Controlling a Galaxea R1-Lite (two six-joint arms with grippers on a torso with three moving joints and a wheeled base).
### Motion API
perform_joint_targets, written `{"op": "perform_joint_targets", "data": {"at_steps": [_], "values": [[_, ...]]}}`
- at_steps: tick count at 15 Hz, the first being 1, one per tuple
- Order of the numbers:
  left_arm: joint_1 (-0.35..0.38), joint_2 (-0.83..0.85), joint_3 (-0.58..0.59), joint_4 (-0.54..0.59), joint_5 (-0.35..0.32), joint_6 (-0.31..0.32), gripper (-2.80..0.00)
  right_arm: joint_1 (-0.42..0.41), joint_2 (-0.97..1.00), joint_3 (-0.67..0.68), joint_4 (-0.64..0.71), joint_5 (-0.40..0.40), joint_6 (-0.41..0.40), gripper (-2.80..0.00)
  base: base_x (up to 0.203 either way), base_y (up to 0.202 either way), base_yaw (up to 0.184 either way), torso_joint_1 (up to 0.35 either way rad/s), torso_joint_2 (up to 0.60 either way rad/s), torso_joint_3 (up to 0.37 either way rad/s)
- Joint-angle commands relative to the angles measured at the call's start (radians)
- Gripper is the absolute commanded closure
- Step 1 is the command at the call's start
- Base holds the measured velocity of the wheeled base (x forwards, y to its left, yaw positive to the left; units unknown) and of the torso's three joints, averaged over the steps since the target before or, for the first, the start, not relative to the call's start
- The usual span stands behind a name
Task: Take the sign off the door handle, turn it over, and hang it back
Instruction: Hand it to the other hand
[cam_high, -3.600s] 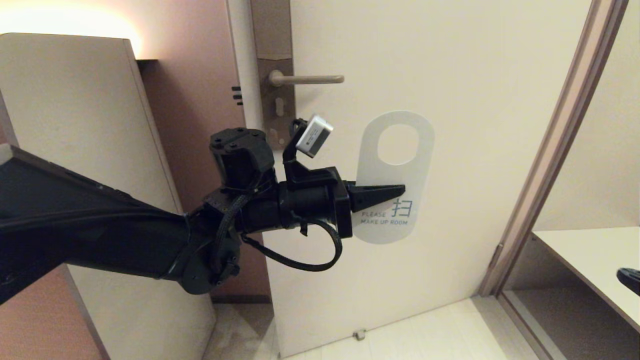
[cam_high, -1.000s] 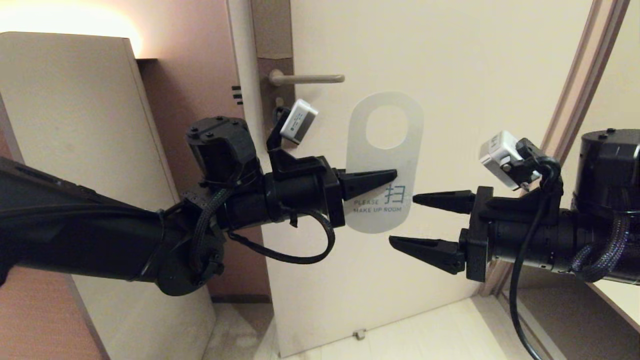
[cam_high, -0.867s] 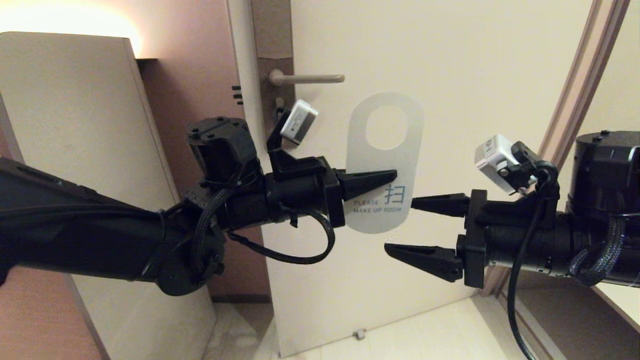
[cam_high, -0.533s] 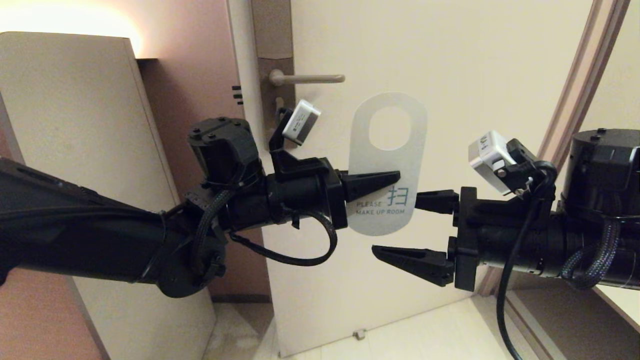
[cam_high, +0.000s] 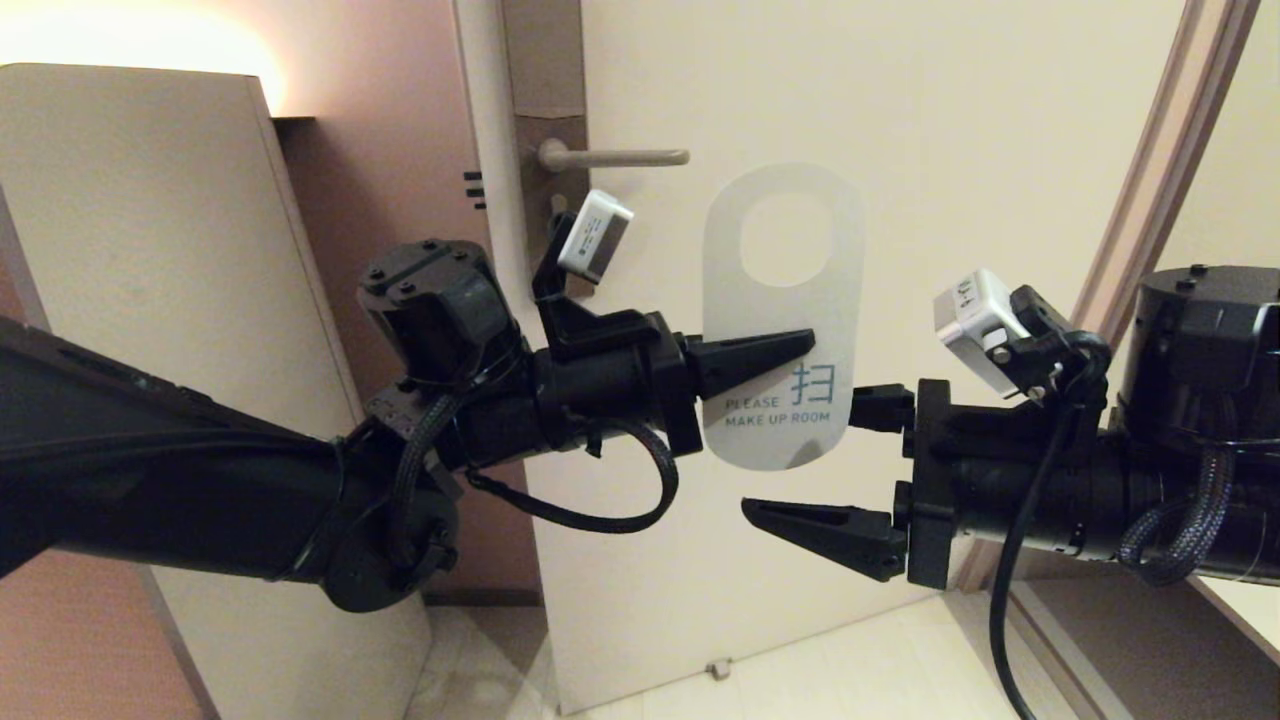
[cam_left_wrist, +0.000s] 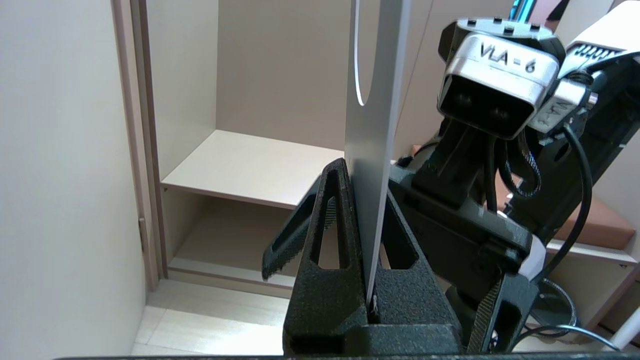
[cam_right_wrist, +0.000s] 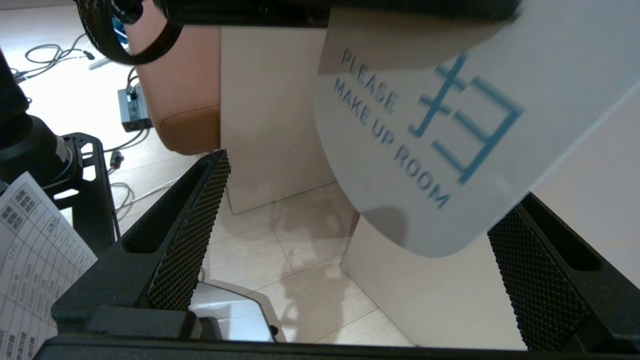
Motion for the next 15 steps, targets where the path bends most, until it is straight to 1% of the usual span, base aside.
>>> {"op": "perform_joint_targets", "data": {"at_steps": [1,15], "values": [[-0.002,0.003,0.019,-0.016,-0.002,-0.002,0.0,0.0,-0.003,-0.001,-0.003,0.011,-0.001,-2.8,0.0,0.0,0.0,0.0,0.0,0.0],[-0.016,0.018,0.021,-0.022,-0.001,0.002,0.0,0.0,-0.01,-0.005,-0.003,0.014,-0.001,-2.8,0.0,0.0,0.0,0.0,0.0,0.0]]}}
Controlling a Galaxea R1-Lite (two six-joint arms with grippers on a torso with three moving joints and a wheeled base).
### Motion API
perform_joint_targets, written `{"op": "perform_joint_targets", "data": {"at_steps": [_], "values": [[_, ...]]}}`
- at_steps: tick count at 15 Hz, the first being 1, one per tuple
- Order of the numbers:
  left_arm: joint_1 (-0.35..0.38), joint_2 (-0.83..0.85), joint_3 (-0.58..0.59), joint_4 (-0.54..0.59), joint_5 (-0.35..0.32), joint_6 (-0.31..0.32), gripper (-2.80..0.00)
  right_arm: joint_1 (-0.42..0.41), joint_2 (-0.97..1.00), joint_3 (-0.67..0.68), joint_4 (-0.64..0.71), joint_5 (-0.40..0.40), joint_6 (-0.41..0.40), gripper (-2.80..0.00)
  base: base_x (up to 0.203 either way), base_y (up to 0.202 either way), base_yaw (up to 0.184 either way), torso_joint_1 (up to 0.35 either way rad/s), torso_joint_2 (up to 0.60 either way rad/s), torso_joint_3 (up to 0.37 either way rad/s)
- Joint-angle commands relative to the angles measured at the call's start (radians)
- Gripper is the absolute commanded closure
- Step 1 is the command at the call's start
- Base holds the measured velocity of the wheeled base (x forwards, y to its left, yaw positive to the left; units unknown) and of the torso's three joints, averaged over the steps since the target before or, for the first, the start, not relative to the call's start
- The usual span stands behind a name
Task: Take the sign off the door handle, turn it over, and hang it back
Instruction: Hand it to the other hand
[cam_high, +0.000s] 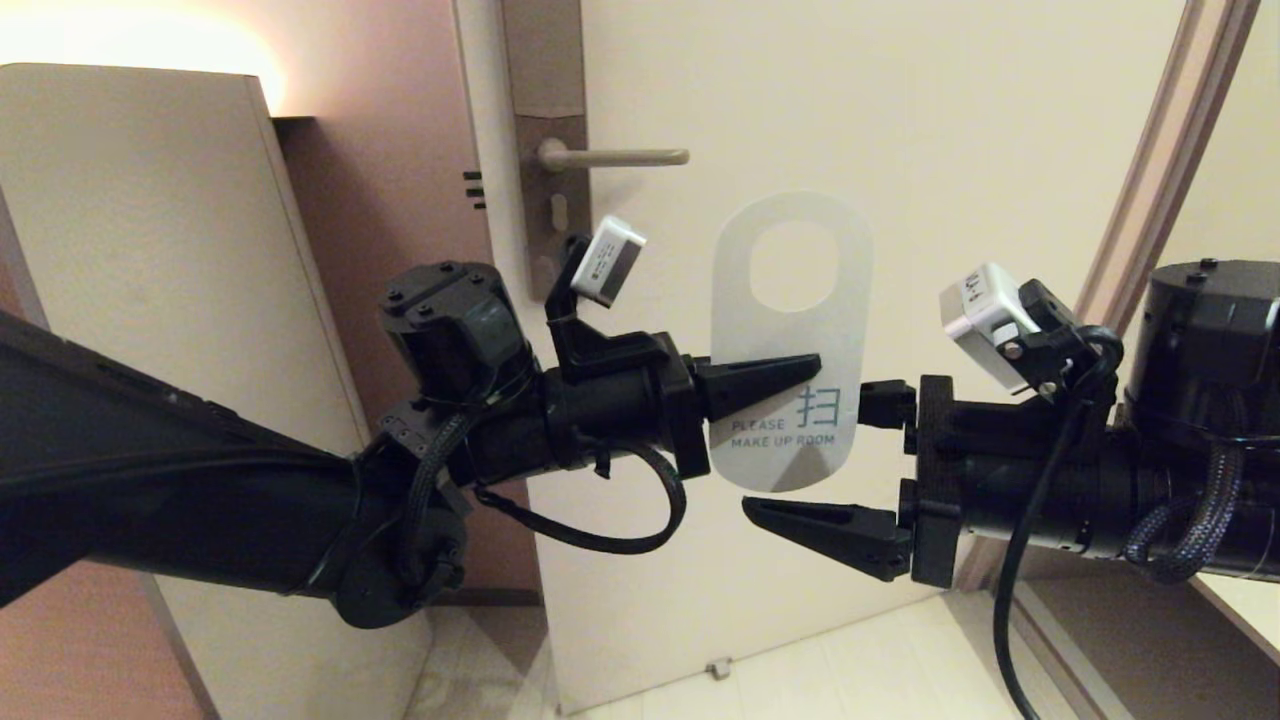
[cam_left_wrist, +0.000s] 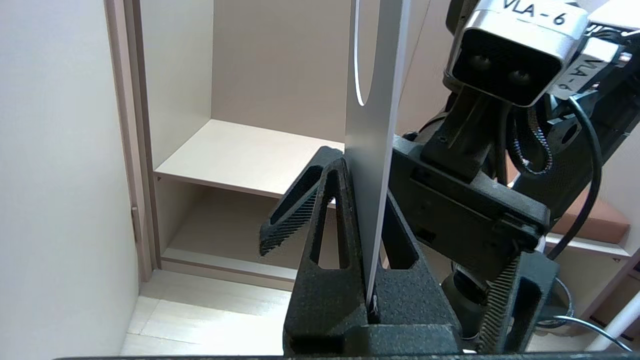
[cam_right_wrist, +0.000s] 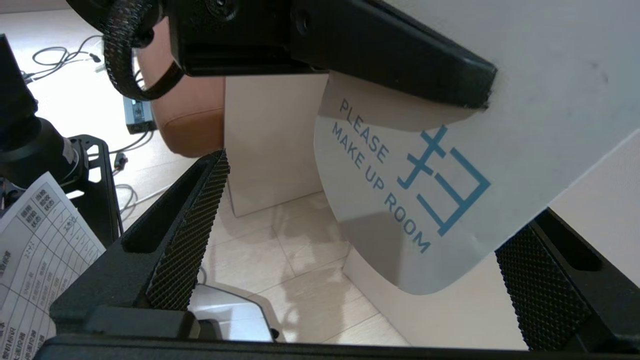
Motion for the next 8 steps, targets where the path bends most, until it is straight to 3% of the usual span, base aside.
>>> {"op": "perform_joint_targets", "data": {"at_steps": [1,8], "values": [[0.0,0.001,0.0,-0.007,-0.003,-0.002,0.0,0.002,-0.003,-0.001,-0.003,0.003,-0.001,-2.8,0.0,0.0,0.0,0.0,0.0,0.0],[0.0,0.009,0.0,-0.018,-0.003,-0.002,0.0,0.014,-0.001,-0.006,-0.003,0.004,-0.001,-2.8,0.0,0.0,0.0,0.0,0.0,0.0]]}}
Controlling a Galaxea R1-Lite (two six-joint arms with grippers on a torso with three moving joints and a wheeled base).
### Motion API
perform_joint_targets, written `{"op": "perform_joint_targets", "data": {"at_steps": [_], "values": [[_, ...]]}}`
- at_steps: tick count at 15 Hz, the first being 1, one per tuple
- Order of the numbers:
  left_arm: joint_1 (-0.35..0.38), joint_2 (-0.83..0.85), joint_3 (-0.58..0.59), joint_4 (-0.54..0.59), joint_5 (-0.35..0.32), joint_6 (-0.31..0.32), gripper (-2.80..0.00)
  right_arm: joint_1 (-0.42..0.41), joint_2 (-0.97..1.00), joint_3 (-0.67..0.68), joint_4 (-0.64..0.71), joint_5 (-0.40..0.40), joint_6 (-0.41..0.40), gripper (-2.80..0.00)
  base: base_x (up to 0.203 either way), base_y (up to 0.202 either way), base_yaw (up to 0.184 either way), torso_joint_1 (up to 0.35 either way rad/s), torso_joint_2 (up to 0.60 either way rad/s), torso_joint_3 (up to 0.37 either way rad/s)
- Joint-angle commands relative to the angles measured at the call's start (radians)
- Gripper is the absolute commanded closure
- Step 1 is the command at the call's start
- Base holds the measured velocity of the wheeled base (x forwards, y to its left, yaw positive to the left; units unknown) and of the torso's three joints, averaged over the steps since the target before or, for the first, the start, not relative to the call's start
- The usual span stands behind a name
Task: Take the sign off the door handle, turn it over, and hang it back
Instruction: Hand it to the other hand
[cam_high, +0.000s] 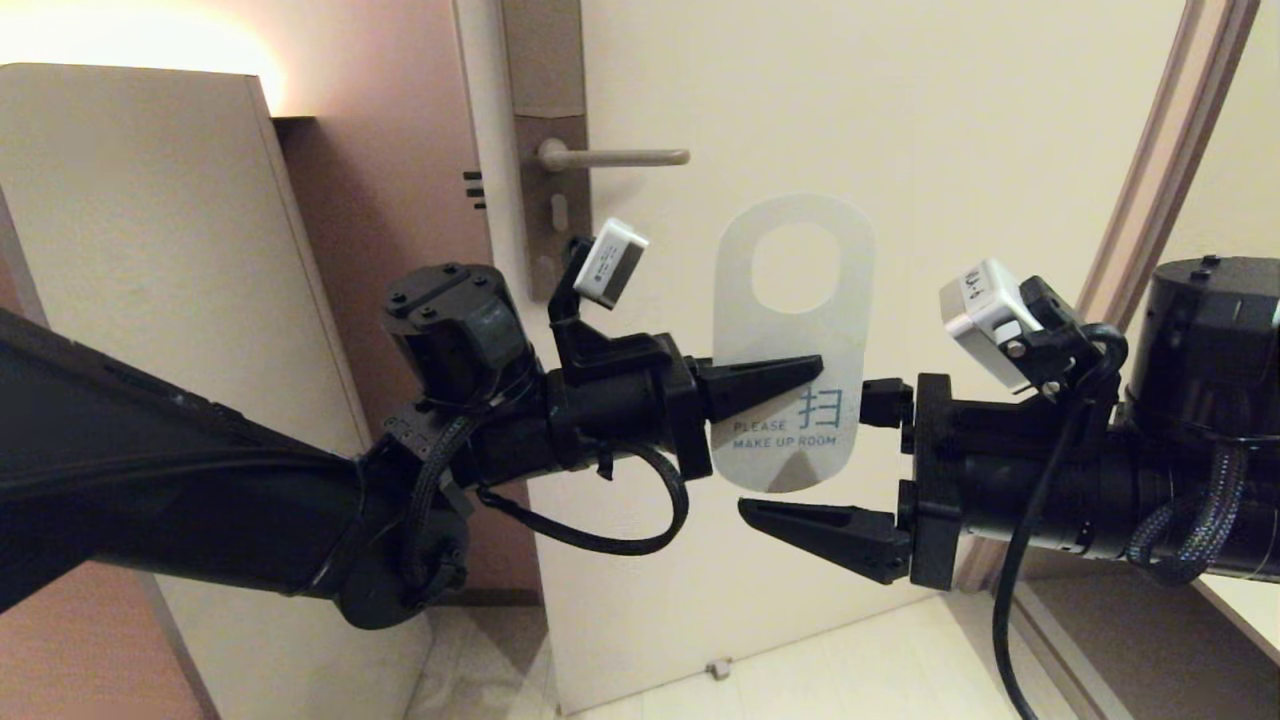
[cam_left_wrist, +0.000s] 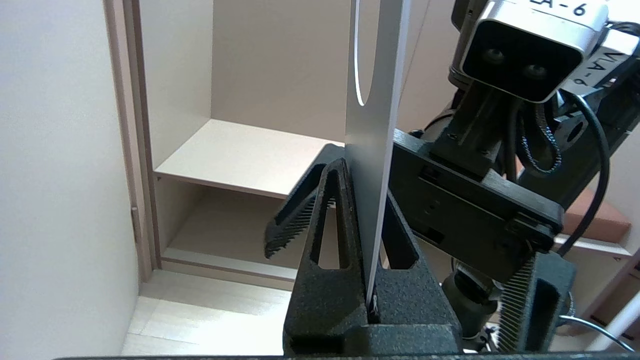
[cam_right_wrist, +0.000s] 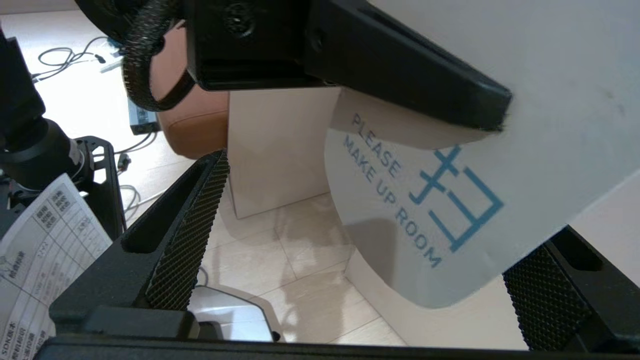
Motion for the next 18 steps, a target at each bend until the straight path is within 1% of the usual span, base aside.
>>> {"op": "perform_joint_targets", "data": {"at_steps": [1,3,4,18], "values": [[0.0,0.006,0.001,-0.018,-0.003,-0.005,0.0,0.001,0.002,0.0,-0.003,0.004,0.0,-2.8,0.0,0.0,0.0,0.0,0.0,0.0],[0.0,0.009,0.001,-0.026,-0.003,-0.007,0.0,0.0,0.002,0.0,-0.003,0.004,-0.001,-2.8,0.0,0.0,0.0,0.0,0.0,0.0],[0.001,0.01,0.001,-0.027,-0.003,-0.007,0.0,0.0,0.004,0.0,-0.003,0.004,-0.001,0.0,0.0,0.0,0.0,0.0,0.0,0.0],[0.001,0.018,0.005,-0.027,-0.005,-0.007,0.0,0.001,0.008,0.008,-0.003,0.011,-0.014,0.0,0.0,0.0,0.0,0.0,0.0,0.0]]}}
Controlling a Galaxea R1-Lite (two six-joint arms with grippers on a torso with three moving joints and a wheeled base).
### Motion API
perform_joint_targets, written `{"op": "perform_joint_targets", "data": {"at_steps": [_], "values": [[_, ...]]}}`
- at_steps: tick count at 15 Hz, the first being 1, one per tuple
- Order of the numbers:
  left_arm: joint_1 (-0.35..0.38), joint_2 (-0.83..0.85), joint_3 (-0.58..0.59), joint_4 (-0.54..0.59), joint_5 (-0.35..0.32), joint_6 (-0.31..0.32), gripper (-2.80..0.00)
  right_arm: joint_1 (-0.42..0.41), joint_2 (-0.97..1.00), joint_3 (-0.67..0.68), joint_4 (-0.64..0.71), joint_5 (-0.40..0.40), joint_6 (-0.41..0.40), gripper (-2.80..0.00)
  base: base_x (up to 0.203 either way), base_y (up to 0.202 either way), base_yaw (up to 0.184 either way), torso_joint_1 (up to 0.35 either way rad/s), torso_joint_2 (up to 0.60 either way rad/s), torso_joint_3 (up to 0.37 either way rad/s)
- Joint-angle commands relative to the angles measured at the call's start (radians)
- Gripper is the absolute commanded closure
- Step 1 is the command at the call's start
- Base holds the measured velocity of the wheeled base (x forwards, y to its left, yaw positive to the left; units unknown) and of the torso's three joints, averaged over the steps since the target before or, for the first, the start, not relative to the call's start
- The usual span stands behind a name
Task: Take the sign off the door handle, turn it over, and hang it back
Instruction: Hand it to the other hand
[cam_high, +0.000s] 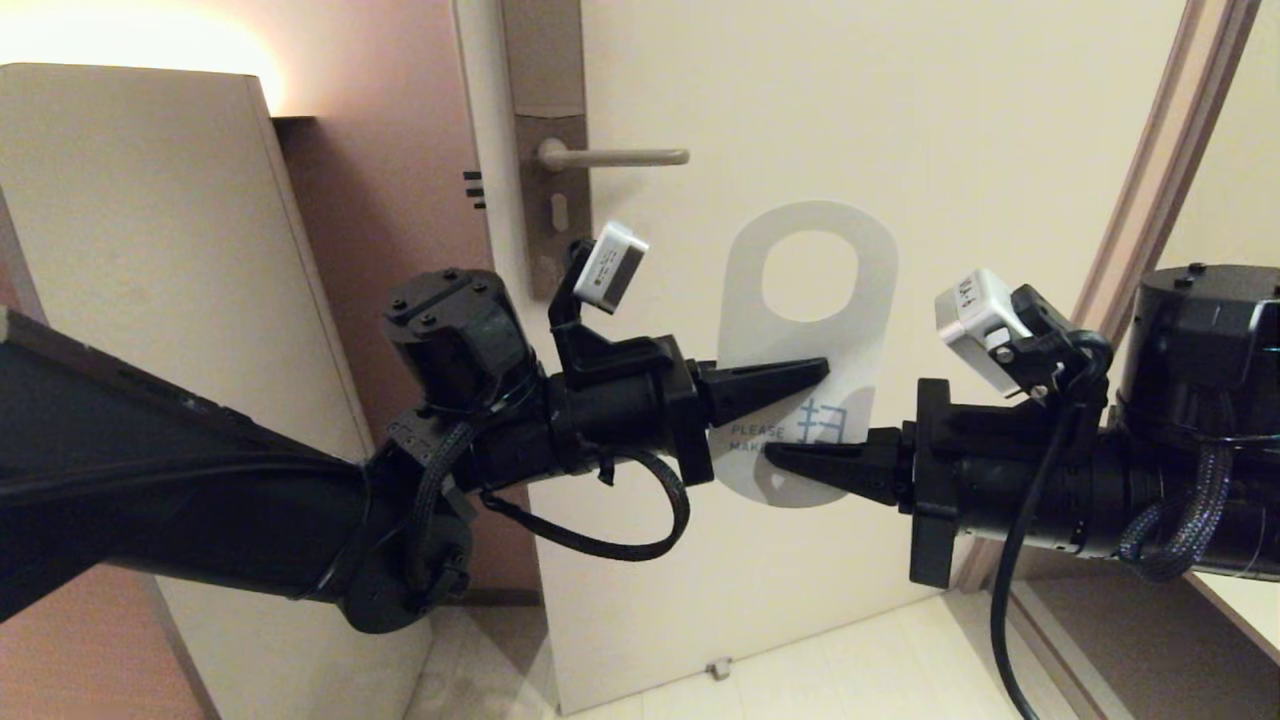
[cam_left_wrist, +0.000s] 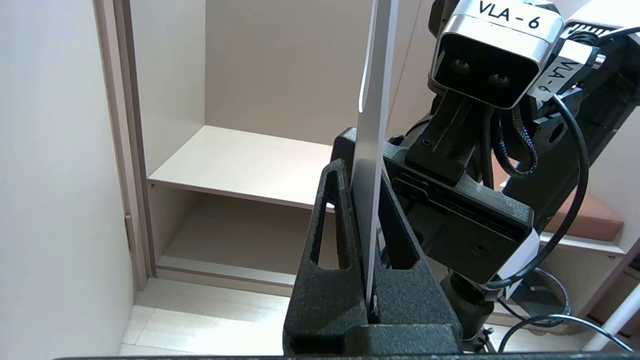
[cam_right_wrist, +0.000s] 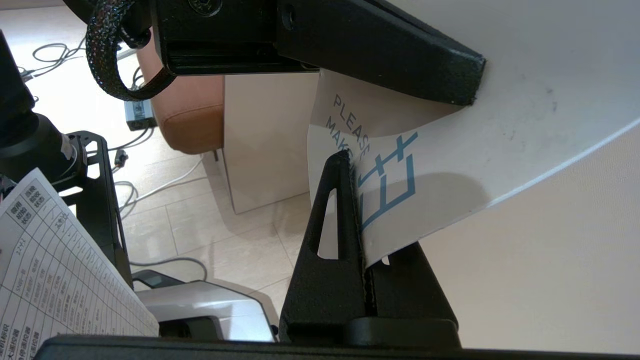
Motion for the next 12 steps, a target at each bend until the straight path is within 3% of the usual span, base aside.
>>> {"op": "perform_joint_targets", "data": {"at_steps": [1,8,9,12], "values": [[0.0,0.004,0.0,-0.005,-0.003,-0.003,0.0,0.001,0.0,0.0,-0.004,0.004,-0.002,0.0,0.0,0.0,0.0,0.0,0.0,0.0],[0.0,0.0,0.02,-0.005,-0.003,-0.003,0.0,0.002,-0.001,0.011,-0.004,0.006,-0.007,0.0,0.0,0.0,0.0,0.0,0.0,0.0],[0.0,0.0,0.024,-0.005,-0.003,0.0,-2.8,0.002,0.0,0.011,-0.004,0.006,-0.011,0.0,0.0,0.0,0.0,0.0,0.0,0.0],[0.001,-0.002,0.026,-0.019,-0.003,-0.009,-2.8,0.002,0.0,0.012,-0.004,0.006,-0.014,0.0,0.0,0.0,0.0,0.0,0.0,0.0]]}}
